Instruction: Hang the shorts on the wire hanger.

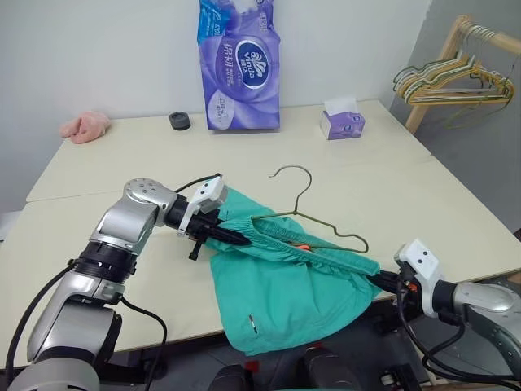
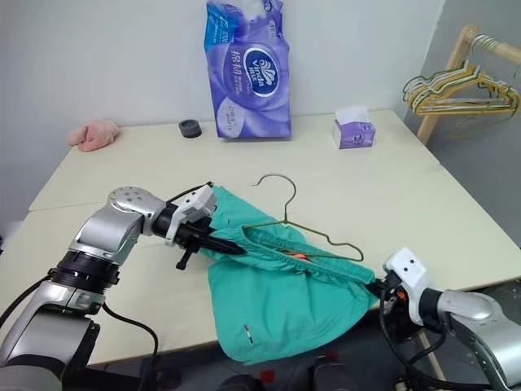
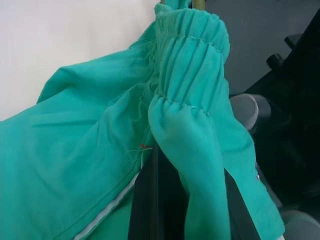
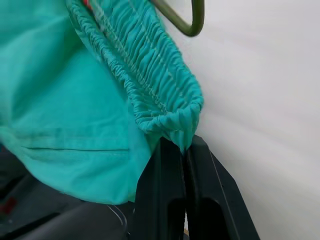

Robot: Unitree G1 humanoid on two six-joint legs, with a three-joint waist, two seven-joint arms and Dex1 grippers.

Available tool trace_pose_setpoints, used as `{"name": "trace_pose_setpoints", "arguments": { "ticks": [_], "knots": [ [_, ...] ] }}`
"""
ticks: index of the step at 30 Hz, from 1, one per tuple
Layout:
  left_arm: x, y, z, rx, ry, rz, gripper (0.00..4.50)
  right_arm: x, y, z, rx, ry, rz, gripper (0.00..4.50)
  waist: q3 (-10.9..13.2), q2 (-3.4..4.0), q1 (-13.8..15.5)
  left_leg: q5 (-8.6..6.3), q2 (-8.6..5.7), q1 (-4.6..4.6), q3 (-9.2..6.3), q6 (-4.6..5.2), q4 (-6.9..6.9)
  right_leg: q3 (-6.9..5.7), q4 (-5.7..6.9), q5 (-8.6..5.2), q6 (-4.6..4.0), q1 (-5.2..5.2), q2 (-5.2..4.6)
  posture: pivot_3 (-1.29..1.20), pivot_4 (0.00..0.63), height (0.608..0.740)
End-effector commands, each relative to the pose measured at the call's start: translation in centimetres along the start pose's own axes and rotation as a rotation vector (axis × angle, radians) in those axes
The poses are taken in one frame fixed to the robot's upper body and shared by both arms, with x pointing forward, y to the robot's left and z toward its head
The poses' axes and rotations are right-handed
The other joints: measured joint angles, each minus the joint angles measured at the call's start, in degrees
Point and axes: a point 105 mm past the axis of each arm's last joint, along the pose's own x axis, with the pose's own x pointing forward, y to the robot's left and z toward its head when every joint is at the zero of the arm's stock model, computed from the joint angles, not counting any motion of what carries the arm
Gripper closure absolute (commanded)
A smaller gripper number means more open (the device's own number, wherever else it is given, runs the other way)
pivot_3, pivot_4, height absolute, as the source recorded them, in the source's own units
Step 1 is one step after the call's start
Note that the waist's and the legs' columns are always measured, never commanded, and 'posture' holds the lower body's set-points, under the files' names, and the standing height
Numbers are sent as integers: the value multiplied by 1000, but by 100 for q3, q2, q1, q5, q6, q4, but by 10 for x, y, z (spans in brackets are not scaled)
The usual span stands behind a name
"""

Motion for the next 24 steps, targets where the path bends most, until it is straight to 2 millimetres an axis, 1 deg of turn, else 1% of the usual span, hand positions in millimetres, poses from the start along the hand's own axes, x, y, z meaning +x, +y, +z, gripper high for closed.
{"name": "trace_pose_setpoints", "arguments": {
  "ticks": [1, 4, 8, 15, 20, 24],
  "knots": [
    [-6, -2, 9, 36, -22, -5, 4499, -9, -10, 3, 34, -8, -35, 4500, 0, 0, 5, 0, 0, 0, 0, 0, 0, 0, 0, 0, 0, 0, 0, -209, 62, 740],
    [-6, -3, 8, 44, -14, -9, 4499, -10, -13, 3, 75, -21, -40, 4500, 0, 0, 2, 0, 0, 0, 0, 0, 0, 0, 0, 0, 0, 0, 0, -209, 64, 740],
    [-5, -6, 3, 47, 12, -21, 4499, -14, -19, 3, 113, -21, -47, 4500, 0, 0, 1, 0, 0, 0, 1, 0, 0, 1, 0, 0, -1, 0, 0, -209, 64, 740],
    [-7, -8, -1, 47, 22, -31, 4499, -20, -34, -10, 185, 0, -84, 4500, 0, 0, 2, 0, 0, 0, 2, 0, 0, 2, -1, 0, 0, 1, 0, -209, 65, 740],
    [-7, -8, -3, 55, 28, -29, 4499, -19, -29, -8, 197, 4, -56, 4500, 0, 0, -2, 0, 0, 1, 2, 0, 0, 2, -1, -1, 0, 0, 0, -208, 66, 740],
    [-8, -3, -1, 52, 2, -10, 4499, -16, -20, -14, 226, 18, -33, 4500, 0, 0, 8, 0, 0, 0, 2, 0, 0, 2, -1, -1, 1, 1, 0, -207, 66, 740]
  ]
}}
